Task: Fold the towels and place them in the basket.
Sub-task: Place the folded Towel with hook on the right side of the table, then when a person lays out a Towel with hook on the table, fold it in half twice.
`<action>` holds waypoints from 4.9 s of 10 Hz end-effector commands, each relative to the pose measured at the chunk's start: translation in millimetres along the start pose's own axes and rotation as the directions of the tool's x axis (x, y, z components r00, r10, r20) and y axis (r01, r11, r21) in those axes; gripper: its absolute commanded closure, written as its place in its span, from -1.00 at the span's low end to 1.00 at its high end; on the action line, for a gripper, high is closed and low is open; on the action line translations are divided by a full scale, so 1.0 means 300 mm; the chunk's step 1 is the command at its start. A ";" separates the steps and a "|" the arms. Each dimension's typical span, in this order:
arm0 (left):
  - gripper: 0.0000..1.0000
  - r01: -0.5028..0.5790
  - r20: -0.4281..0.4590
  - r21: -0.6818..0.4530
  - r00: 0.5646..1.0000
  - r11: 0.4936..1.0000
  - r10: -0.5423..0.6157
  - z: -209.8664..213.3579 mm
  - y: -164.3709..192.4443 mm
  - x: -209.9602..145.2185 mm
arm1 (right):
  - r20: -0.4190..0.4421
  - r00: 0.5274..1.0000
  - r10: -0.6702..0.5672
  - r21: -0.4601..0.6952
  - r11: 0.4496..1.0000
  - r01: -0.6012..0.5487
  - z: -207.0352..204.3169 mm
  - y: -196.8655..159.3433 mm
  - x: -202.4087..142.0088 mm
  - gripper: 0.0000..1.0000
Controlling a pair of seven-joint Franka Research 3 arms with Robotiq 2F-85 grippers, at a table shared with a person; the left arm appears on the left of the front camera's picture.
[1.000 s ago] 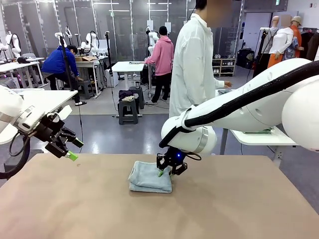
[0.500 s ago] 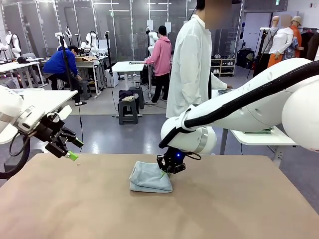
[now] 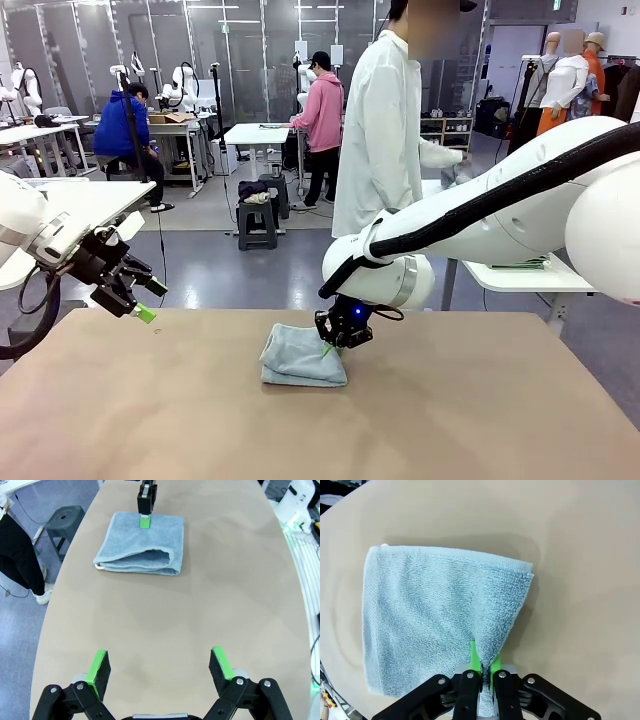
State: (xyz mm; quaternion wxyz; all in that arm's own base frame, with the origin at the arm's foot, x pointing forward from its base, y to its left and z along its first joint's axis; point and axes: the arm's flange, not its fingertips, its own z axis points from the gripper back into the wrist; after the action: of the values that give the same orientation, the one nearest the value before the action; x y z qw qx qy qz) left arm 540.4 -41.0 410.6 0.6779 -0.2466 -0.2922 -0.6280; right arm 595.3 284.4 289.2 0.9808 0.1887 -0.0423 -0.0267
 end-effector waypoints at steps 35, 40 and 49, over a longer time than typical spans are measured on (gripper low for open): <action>-1.00 -0.008 -0.009 0.004 1.000 1.000 0.008 0.004 0.000 0.006 | 0.311 0.912 0.267 -0.180 0.959 -0.219 1.442 -0.585 -0.644 -1.00; -1.00 -0.008 -0.009 0.004 1.000 1.000 0.008 0.004 0.000 0.006 | 0.312 0.906 0.287 -0.177 0.954 -0.242 1.476 -0.562 -0.689 -1.00; -1.00 -0.008 -0.009 0.004 1.000 1.000 0.008 0.004 0.000 0.006 | 0.312 0.906 0.287 -0.177 0.954 -0.242 1.476 -0.562 -0.689 -1.00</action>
State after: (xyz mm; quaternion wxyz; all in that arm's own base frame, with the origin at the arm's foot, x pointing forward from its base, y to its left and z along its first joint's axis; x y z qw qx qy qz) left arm 540.5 -40.9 410.5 0.6779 -0.2465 -0.2922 -0.6279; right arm 343.8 -21.2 620.0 0.9641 0.1104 -0.2298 0.0737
